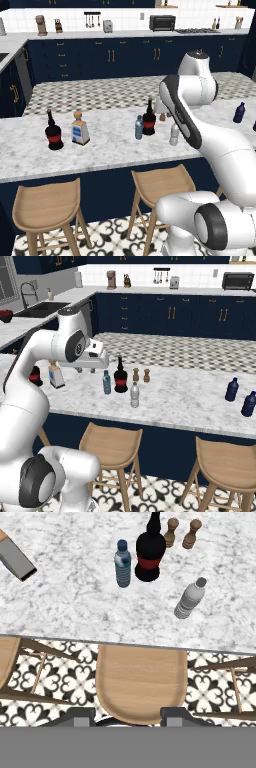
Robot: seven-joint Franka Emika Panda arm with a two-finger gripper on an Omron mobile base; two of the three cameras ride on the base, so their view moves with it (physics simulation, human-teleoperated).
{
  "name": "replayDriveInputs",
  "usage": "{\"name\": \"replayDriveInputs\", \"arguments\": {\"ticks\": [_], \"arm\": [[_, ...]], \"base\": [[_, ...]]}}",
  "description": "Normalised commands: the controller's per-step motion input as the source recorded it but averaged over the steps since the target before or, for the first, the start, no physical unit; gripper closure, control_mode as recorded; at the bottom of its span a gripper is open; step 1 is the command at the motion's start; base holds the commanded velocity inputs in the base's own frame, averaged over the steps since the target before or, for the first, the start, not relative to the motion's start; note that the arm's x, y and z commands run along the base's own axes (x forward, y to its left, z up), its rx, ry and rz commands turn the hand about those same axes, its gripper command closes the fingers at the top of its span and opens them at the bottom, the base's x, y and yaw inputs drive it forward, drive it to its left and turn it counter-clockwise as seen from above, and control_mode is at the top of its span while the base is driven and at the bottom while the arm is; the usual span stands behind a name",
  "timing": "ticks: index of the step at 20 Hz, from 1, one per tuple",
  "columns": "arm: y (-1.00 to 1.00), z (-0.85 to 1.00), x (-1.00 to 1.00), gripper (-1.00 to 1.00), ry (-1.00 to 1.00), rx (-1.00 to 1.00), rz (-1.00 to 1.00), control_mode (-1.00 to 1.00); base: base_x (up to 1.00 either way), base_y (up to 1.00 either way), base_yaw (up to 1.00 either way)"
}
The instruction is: Move the plastic bottles in the middle to the plastics group, and the glass bottles in the middle to the glass group.
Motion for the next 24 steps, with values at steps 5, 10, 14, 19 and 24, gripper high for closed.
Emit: {"name": "replayDriveInputs", "arguments": {"ticks": [5,10,14,19,24], "arm": [[-0.18,-0.16,0.03,-1.0,0.03,0.0,0.0,-1.0],[-0.7,-0.27,0.27,-1.0,0.09,0.0,0.02,-1.0],[-0.77,-0.22,0.52,-1.0,0.1,0.0,0.03,-1.0],[-0.42,-0.3,0.6,-1.0,0.01,-0.03,0.12,-1.0],[-0.06,-0.39,0.62,-1.0,0.0,-0.01,0.04,-1.0]], "base": [[0.0,0.0,0.0],[0.0,0.0,0.0],[0.0,0.0,0.0],[0.0,0.0,0.0],[0.0,0.0,0.0]]}}
